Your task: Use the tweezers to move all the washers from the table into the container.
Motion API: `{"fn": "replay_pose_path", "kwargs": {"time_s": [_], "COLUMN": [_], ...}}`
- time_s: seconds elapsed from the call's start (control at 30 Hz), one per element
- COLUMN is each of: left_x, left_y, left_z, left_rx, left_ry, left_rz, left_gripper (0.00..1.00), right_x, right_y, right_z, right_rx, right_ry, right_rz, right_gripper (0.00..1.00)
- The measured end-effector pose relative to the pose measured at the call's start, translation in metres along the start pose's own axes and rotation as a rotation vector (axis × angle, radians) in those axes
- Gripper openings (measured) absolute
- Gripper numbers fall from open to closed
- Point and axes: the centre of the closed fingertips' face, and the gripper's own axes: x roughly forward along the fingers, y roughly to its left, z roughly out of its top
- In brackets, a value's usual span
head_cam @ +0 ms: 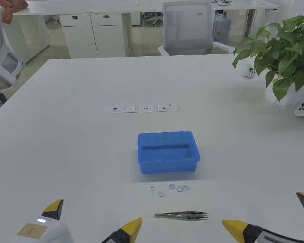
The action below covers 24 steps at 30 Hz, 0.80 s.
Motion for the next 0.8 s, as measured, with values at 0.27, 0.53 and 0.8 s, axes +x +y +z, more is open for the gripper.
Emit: {"fn": "replay_pose_path", "kwargs": {"time_s": [0.27, 0.53, 0.8], "left_x": [0.0, 0.0, 0.0], "left_y": [0.0, 0.004, 0.003], "left_z": [0.001, 0.003, 0.002], "left_rx": [-0.011, -0.01, -0.003], "left_ry": [-0.004, -0.007, -0.002], "left_rz": [-0.003, 0.004, -0.002], "left_gripper": [0.97, 0.97, 0.97], "right_x": [0.004, 0.008, 0.011], "right_y": [-0.002, 0.003, 0.007], "right_z": [0.004, 0.005, 0.004], "right_rx": [-0.005, -0.038, -0.051], "right_ry": [0.008, 0.02, 0.03], "right_rz": [-0.008, 0.002, 0.015], "right_gripper": [0.99, 0.99, 0.99]}}
